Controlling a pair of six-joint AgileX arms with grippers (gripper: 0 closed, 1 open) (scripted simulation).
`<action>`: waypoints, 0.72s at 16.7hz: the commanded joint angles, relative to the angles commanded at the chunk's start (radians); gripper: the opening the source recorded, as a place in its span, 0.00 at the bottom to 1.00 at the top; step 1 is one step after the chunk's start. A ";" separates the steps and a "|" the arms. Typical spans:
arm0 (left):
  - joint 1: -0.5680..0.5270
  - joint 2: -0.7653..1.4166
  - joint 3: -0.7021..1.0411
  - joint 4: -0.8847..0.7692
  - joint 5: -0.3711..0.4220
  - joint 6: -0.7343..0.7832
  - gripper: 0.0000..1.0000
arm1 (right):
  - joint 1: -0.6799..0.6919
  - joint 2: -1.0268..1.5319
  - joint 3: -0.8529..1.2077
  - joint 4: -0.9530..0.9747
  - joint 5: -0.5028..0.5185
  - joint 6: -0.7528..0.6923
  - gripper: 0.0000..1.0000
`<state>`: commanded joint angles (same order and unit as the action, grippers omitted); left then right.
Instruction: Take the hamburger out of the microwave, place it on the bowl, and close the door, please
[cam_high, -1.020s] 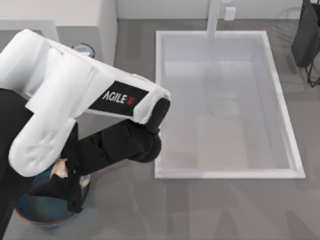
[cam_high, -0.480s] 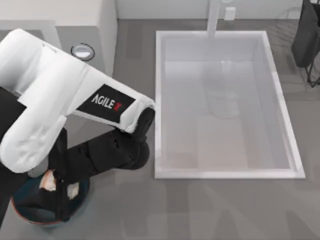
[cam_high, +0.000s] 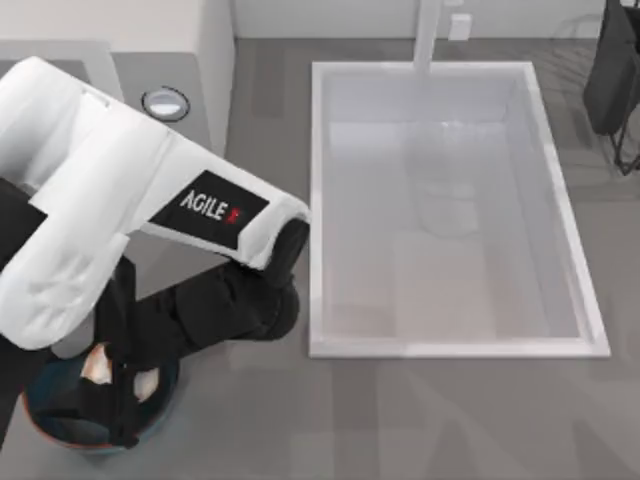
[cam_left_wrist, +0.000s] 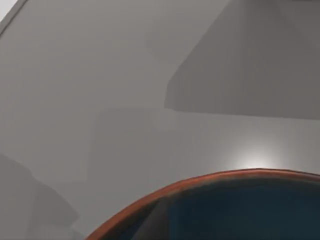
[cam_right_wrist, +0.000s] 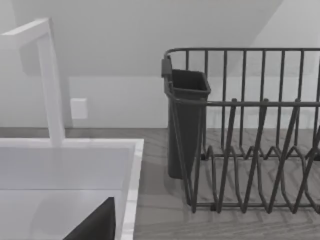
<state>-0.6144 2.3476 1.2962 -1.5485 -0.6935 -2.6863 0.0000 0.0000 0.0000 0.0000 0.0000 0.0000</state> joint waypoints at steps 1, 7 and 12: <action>0.000 0.000 0.000 0.000 0.000 0.000 0.23 | 0.000 0.000 0.000 0.000 0.000 0.000 1.00; 0.000 0.000 0.000 0.000 0.000 0.000 0.68 | 0.000 0.000 0.000 0.000 0.000 0.000 1.00; 0.000 0.000 0.000 0.000 0.000 0.000 1.00 | 0.000 0.000 0.000 0.000 0.000 0.000 1.00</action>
<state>-0.6144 2.3476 1.2962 -1.5485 -0.6935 -2.6863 0.0000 0.0000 0.0000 0.0000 0.0000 0.0000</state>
